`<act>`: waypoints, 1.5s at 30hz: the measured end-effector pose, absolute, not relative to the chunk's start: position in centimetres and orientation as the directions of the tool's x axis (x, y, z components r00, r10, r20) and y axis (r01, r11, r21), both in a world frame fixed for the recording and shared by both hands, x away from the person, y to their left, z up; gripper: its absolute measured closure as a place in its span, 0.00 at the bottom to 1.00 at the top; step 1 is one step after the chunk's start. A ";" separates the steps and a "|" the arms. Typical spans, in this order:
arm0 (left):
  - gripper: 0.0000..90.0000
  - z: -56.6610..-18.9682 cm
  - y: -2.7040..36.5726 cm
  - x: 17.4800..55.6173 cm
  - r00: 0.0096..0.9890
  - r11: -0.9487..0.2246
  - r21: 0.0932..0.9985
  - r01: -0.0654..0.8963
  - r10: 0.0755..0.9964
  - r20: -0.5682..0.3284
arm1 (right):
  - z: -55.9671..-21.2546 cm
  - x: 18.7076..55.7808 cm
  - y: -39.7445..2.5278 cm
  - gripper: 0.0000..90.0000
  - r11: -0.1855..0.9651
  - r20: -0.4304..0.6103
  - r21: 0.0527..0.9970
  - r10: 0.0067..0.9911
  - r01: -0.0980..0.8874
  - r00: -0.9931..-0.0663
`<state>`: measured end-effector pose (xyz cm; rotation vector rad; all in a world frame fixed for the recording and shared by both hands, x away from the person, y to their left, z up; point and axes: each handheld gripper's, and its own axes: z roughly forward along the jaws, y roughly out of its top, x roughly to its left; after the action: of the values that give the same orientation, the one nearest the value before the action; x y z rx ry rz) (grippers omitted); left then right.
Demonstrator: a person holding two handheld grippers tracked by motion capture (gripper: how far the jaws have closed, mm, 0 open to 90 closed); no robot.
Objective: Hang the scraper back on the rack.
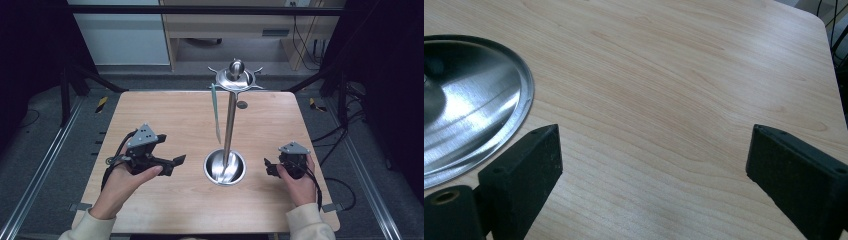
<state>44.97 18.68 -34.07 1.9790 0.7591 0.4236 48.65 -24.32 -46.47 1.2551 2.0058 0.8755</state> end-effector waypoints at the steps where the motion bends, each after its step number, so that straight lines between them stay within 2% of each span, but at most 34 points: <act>1: 0.09 -34.5 18.9 45.1 0.743 -0.383 0.859 0.339 0.670 0.005 | -46.5 48.6 -24.3 0.09 0.334 -0.149 0.789 0.918 0.515 -0.367; 18: 0.08 -40.9 23.1 46.6 0.673 -0.371 0.804 0.464 0.738 -0.048 | -46.5 48.6 -24.2 0.09 0.334 -0.152 0.789 0.919 0.516 -0.363; 21: 0.07 -41.8 23.6 46.7 0.672 -0.408 0.789 0.460 0.740 -0.009 | -46.5 48.6 -24.2 0.09 0.340 -0.157 0.788 0.917 0.514 -0.366; 29: 0.07 -43.9 24.8 47.2 0.649 -0.414 0.768 0.489 0.761 -0.003 | -46.6 48.6 -24.1 0.09 0.341 -0.156 0.786 0.916 0.515 -0.369; 38: 0.07 -45.1 27.0 47.8 0.590 -0.362 0.774 0.520 0.807 -0.018 | -46.6 48.7 -24.1 0.09 0.347 -0.160 0.784 0.915 0.515 -0.371; 45: 0.08 -46.5 29.2 47.9 0.521 -0.377 0.757 0.534 0.852 0.056 | -46.6 48.6 -24.1 0.09 0.349 -0.162 0.784 0.914 0.514 -0.372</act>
<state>47.92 29.20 -46.54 2.0664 1.1239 0.5856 48.63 -24.05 -46.62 1.2399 2.0148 0.8615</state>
